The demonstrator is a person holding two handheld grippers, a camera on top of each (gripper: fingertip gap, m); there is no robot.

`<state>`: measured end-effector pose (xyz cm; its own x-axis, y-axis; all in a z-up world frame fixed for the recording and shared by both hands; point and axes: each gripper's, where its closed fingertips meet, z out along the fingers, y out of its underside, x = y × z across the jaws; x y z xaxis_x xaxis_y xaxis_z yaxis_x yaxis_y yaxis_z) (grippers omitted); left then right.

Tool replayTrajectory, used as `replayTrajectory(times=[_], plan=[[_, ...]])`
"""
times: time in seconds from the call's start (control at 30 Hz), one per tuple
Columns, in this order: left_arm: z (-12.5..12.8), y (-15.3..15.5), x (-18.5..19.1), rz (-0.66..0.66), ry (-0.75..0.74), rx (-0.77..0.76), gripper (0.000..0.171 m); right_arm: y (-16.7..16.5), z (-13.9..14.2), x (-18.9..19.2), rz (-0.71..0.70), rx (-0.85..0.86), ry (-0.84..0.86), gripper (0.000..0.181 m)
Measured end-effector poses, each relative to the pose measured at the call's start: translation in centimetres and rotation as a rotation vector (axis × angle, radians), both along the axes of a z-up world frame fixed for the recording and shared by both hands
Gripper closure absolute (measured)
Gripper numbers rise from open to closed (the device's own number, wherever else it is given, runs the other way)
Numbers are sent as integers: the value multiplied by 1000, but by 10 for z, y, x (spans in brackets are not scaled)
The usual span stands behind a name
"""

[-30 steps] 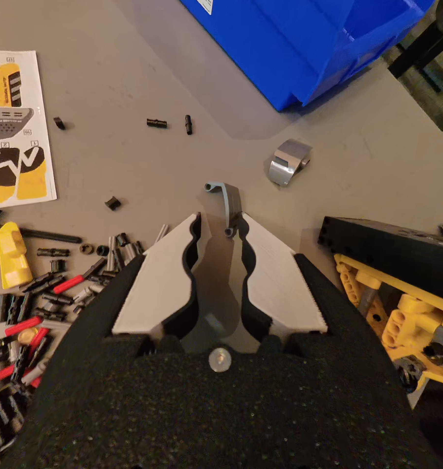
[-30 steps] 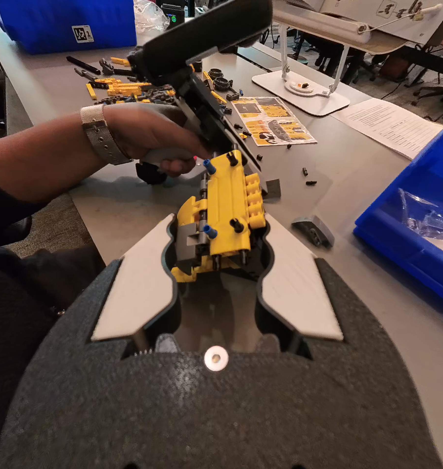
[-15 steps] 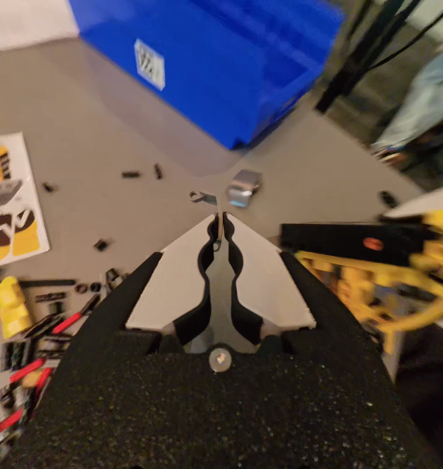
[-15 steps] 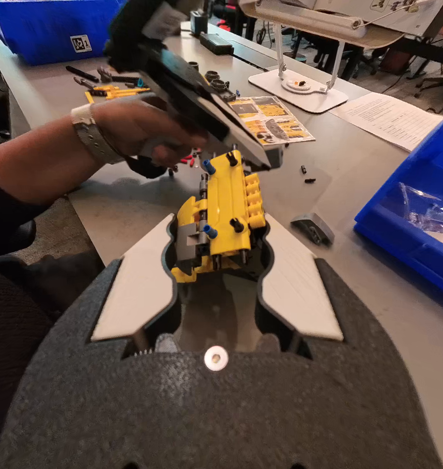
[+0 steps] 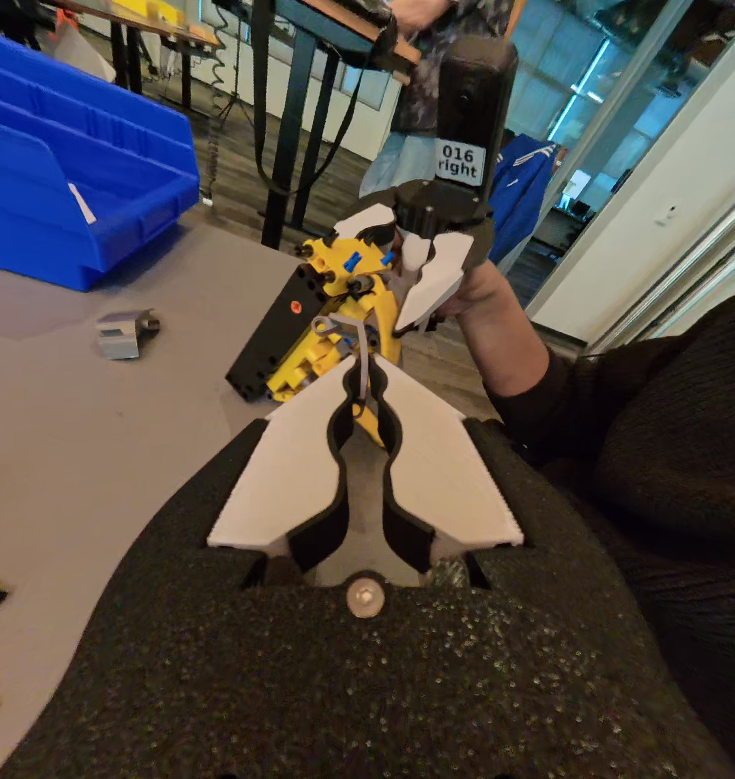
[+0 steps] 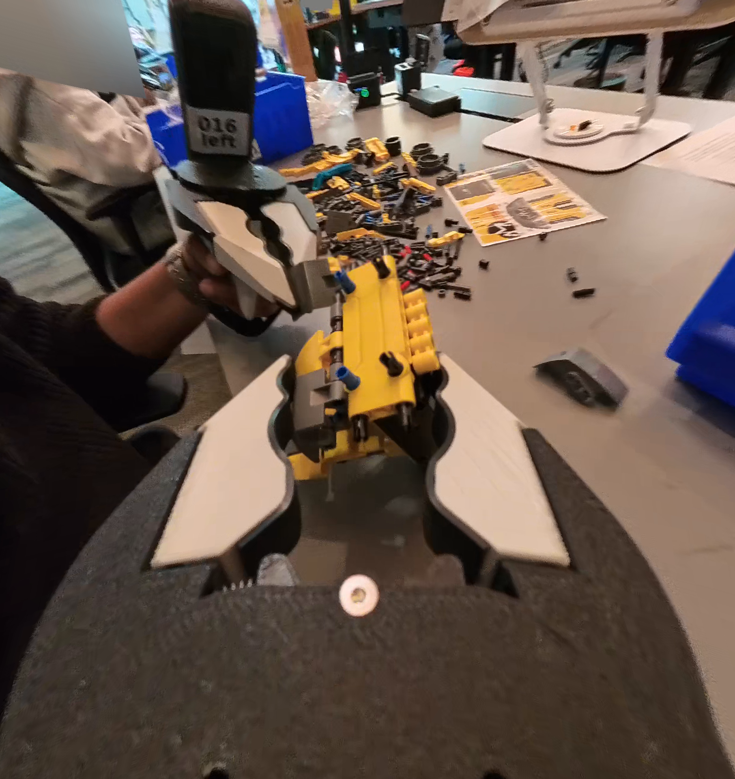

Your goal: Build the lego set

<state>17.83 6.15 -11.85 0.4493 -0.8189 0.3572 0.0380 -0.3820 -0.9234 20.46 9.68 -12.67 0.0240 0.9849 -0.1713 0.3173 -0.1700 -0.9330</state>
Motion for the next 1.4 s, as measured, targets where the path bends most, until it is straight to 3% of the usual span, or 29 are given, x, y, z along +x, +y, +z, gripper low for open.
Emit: replayTrajectory(times=[0.2, 0.43, 0.57, 0.7, 0.77, 1.03, 1.1, 1.2, 1.4], plan=[[6, -4, 4, -50, -92, 9, 170, -3, 2, 1, 13, 2, 44, 117], [10, -6, 3, -65, -135, 62, 170, 0, -11, 7, -62, 331, -46, 116], [14, -12, 5, -93, -145, 107, 170, 3, -11, 7, -79, 305, -58, 115], [15, -12, 4, -93, -155, 106, 170, 5, -11, 12, -139, 310, -76, 96], [16, -12, 4, -94, -157, 107, 170, 3, -8, 16, -156, 310, -61, 95], [23, -20, 6, -126, -186, 142, 170, -9, 30, 28, -225, 307, 58, 96], [32, -29, 6, -172, -234, 171, 170, -21, 44, 25, -214, 297, 102, 108], [45, -42, 6, -232, -306, 202, 170, -48, 59, 11, -145, 204, 188, 148], [50, -58, 9, -318, -339, 224, 170, -76, 55, -13, -10, -58, 207, 148]])
